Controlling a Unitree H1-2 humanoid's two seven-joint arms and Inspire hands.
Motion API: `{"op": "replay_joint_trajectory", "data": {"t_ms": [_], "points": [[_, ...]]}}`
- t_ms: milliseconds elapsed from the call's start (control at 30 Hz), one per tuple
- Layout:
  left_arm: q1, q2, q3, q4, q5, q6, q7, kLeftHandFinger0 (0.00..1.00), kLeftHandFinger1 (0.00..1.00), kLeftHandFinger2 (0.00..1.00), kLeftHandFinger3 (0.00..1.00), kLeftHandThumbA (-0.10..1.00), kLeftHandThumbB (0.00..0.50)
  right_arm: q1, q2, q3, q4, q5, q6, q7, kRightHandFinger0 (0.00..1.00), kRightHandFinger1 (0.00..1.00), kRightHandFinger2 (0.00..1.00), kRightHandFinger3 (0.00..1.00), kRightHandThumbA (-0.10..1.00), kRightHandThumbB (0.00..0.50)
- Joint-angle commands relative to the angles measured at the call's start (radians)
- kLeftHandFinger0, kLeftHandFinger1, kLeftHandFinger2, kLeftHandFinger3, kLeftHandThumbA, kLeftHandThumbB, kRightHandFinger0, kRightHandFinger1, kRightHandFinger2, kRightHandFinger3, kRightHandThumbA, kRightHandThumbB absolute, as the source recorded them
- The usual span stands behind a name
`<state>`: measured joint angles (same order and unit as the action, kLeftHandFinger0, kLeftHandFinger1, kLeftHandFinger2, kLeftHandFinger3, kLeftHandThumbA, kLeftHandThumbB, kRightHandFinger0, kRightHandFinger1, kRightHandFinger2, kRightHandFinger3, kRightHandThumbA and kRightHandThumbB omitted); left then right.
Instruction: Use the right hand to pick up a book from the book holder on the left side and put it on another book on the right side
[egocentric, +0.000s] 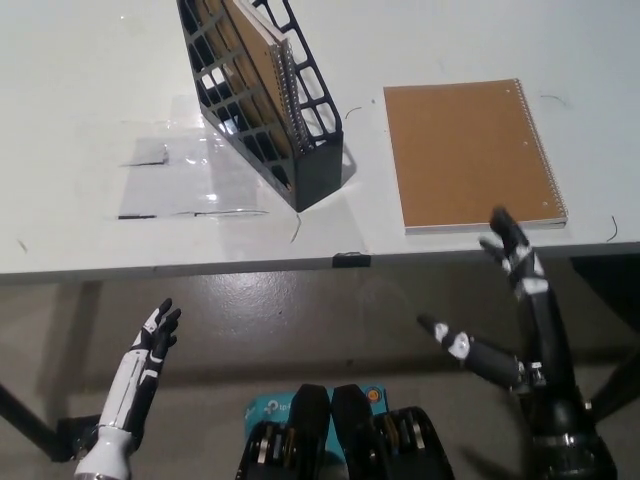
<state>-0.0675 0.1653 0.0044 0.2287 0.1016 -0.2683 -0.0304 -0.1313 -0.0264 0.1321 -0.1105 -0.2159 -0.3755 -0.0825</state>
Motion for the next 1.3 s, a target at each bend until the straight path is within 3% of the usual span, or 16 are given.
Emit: {"op": "replay_joint_trajectory", "data": {"t_ms": [0, 67, 133, 200, 233, 367, 533, 600, 633, 733, 933, 1267], "points": [[-0.007, 0.017, -0.001, -0.011, 0.01, -0.061, 0.003, 1.0, 1.0, 1.0, 1.0, 1.0, 0.193, -0.167, 0.02, 0.019, -0.051, -0.034, 0.044, 0.039, 0.86, 0.98, 1.0, 1.0, 0.91, 0.26], [-0.005, 0.017, -0.001, -0.009, 0.008, -0.064, 0.002, 1.0, 1.0, 1.0, 1.0, 1.0, 0.197, -0.227, 0.03, 0.018, -0.01, -0.06, 0.064, 0.029, 0.86, 0.96, 1.0, 1.0, 0.92, 0.26], [-0.005, 0.011, -0.004, -0.003, 0.006, -0.067, 0.001, 1.0, 1.0, 1.0, 1.0, 1.0, 0.201, -0.322, 0.036, 0.016, 0.086, -0.058, 0.066, 0.024, 0.91, 0.99, 1.0, 1.0, 0.9, 0.226], [-0.004, 0.01, -0.004, -0.001, 0.002, -0.071, 0.0, 1.0, 1.0, 1.0, 1.0, 1.0, 0.196, -0.405, 0.047, 0.014, 0.173, -0.047, 0.085, 0.025, 0.94, 1.0, 1.0, 1.0, 0.92, 0.241], [-0.001, 0.01, -0.002, -0.005, 0.002, -0.065, 0.002, 1.0, 1.0, 1.0, 1.0, 1.0, 0.197, -0.458, 0.052, 0.012, 0.237, -0.033, 0.084, 0.027, 0.95, 1.0, 1.0, 1.0, 0.91, 0.224], [0.005, 0.014, -0.004, -0.009, 0.007, -0.067, -0.001, 1.0, 1.0, 1.0, 1.0, 1.0, 0.182, -0.593, 0.071, -0.003, 0.401, -0.005, 0.098, 0.025, 1.0, 1.0, 1.0, 1.0, 0.94, 0.258], [0.01, 0.013, -0.005, -0.028, -0.002, -0.049, -0.01, 1.0, 1.0, 1.0, 1.0, 1.0, 0.269, -0.758, 0.092, -0.028, 0.616, 0.024, 0.065, 0.014, 1.0, 1.0, 1.0, 1.0, 0.97, 0.295], [0.011, 0.012, -0.007, -0.021, 0.001, -0.057, -0.009, 1.0, 1.0, 1.0, 1.0, 1.0, 0.255, -0.804, 0.1, -0.035, 0.693, 0.03, 0.052, 0.006, 1.0, 1.0, 1.0, 1.0, 0.95, 0.283], [0.013, 0.013, -0.009, -0.024, 0.004, -0.06, -0.01, 1.0, 1.0, 1.0, 1.0, 1.0, 0.233, -0.839, 0.11, -0.043, 0.752, 0.039, 0.054, 0.002, 1.0, 1.0, 1.0, 1.0, 0.95, 0.308], [0.012, 0.014, -0.013, -0.02, 0.008, -0.066, -0.011, 1.0, 1.0, 1.0, 1.0, 1.0, 0.224, -0.884, 0.12, -0.049, 0.831, 0.036, 0.051, -0.008, 0.98, 1.0, 1.0, 1.0, 0.97, 0.294], [0.011, 0.011, -0.012, -0.008, 0.0, -0.061, -0.012, 1.0, 1.0, 1.0, 1.0, 1.0, 0.27, -0.942, 0.145, -0.069, 0.95, 0.051, 0.029, -0.014, 0.95, 1.0, 1.0, 1.0, 0.93, 0.285], [0.016, 0.016, -0.024, -0.029, 0.03, -0.02, -0.014, 1.0, 1.0, 1.0, 1.0, 1.0, 0.266, -0.973, 0.169, -0.065, 1.037, 0.048, 0.008, -0.029, 0.9, 0.97, 1.0, 1.0, 0.93, 0.264]]}}
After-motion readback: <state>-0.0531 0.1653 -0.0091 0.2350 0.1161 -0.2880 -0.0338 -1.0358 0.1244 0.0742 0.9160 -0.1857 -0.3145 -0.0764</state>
